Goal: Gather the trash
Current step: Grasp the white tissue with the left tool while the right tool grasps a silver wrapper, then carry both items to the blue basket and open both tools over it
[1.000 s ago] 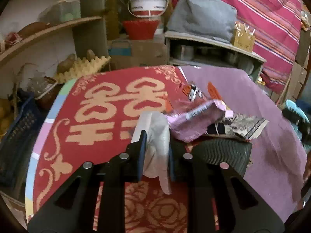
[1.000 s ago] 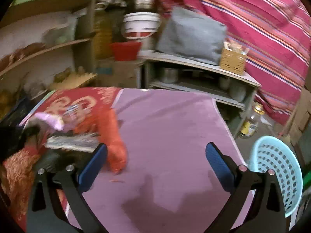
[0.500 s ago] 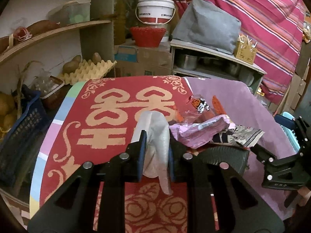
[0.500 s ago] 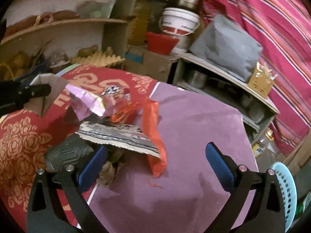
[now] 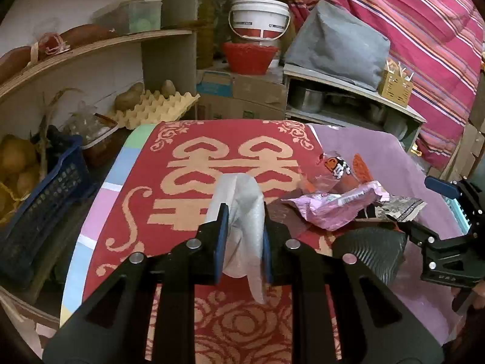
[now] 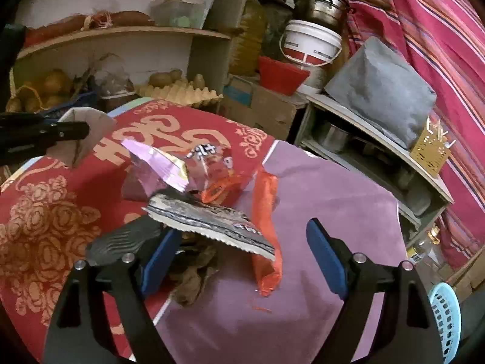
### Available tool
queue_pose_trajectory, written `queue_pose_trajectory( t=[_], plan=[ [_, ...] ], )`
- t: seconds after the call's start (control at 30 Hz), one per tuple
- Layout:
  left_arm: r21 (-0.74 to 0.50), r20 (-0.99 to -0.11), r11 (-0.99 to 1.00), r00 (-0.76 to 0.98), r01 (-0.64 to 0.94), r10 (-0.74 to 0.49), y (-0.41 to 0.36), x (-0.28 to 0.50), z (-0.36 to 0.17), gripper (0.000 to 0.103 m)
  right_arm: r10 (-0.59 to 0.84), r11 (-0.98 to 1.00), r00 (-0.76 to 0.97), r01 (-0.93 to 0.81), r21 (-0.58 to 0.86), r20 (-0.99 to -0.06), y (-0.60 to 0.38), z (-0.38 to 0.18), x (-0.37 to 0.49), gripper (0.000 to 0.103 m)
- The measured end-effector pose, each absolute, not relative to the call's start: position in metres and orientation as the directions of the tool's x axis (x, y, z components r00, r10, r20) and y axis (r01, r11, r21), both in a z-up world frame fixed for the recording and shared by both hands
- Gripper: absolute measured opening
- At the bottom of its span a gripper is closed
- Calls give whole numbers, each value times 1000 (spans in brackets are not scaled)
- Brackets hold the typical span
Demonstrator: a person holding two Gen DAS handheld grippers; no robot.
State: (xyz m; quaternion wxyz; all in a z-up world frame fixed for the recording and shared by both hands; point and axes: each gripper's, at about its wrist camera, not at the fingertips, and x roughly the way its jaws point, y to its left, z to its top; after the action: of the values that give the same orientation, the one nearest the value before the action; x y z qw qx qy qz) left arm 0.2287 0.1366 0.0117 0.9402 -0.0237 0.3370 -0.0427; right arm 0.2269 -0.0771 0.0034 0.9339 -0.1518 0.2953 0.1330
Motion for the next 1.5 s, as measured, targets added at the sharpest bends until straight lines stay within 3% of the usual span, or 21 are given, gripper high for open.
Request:
queue_pose_trajectory(
  t=[0.1,0.17,0.23,0.37,0.53,0.77,1.2,1.5],
  plan=[
    [-69,-632,996,769,62,-91,139,227,12,18,196,914,781,-365,-178,-593,-75,5,225,74],
    [-63,-632,996,770,60,-87,141,227,12,18,215,907,762,-388,-165,-611,-73,2,227,57],
    [-63,-631,996,771,59,-86,142,225,13,18,221,905,761,-394,-163,-610,-71,-1,228,51],
    [-53,-625,997,777,58,-78,143,221,15,18,261,894,752,-425,-142,-605,-69,0,225,27],
    [-51,-619,998,782,46,-68,143,220,19,18,280,889,751,-438,-133,-597,-71,4,222,14],
    [-59,-607,997,791,45,-72,131,225,26,18,305,901,740,-428,-70,-599,-106,9,214,7],
    [-54,-585,992,802,114,-124,64,229,42,18,311,948,741,-284,142,-595,-220,17,205,5],
    [-49,-572,983,802,177,-173,16,227,49,18,314,947,788,-223,231,-530,-281,32,184,4]
  ],
)
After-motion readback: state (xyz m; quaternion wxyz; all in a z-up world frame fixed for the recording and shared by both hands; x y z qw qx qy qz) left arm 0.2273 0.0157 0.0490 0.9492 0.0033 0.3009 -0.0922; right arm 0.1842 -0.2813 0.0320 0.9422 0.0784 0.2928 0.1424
